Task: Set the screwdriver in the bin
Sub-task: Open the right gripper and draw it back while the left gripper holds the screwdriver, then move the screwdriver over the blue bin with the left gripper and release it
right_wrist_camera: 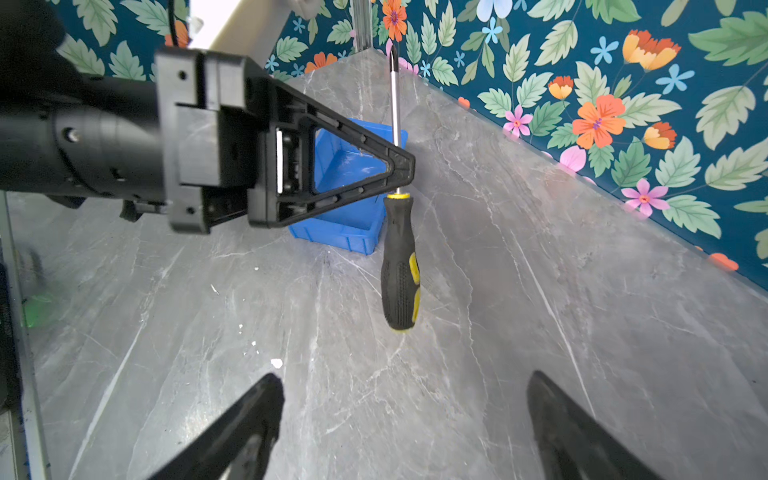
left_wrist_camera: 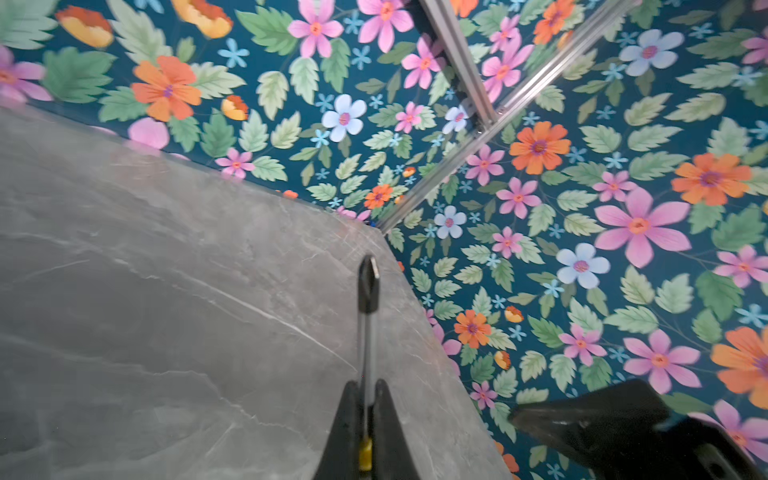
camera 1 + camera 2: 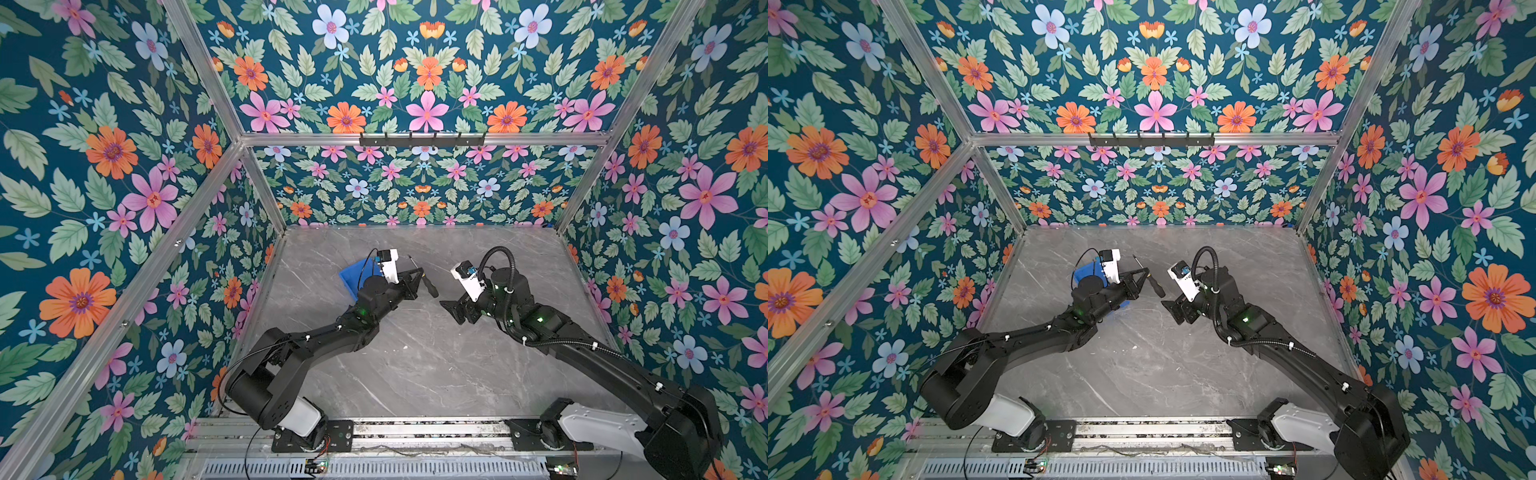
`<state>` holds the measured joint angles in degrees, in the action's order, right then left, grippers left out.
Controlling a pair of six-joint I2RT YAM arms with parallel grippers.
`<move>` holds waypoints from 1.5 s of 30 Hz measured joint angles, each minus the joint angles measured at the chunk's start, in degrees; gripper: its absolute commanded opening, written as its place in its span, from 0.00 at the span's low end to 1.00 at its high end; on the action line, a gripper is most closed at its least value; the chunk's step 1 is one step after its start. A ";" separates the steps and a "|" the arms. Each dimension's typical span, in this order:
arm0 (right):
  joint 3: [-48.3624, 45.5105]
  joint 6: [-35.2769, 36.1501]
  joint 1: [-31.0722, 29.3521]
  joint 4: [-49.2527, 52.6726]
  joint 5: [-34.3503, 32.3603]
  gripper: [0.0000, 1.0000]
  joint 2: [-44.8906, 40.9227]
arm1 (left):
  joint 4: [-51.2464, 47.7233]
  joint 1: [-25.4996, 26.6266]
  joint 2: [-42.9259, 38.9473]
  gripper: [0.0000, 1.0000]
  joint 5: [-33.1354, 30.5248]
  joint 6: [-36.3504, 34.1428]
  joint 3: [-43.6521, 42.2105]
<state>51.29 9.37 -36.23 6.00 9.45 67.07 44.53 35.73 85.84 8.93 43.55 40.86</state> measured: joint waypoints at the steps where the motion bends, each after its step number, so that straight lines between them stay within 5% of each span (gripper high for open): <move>1: 0.33 -0.07 -0.35 -0.20 0.04 0.99 0.50 | -1.84 -1.01 -0.42 0.00 -0.04 0.22 0.15; 22: 7.82 0.87 -9.49 -7.08 -0.44 0.99 14.10 | -38.29 -18.25 5.11 0.00 -1.07 4.33 13.05; 37: 7.02 0.87 -9.79 -7.45 -0.37 0.99 13.42 | -49.27 -20.09 15.52 0.00 1.40 3.04 21.66; 45: 6.91 0.85 -9.77 -7.45 0.85 0.99 13.31 | -49.46 -20.06 16.96 0.21 2.27 2.51 21.97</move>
<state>58.19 10.22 -46.00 -1.45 10.31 80.38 -4.93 15.66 102.80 11.20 46.06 62.83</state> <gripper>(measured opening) 0.992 0.150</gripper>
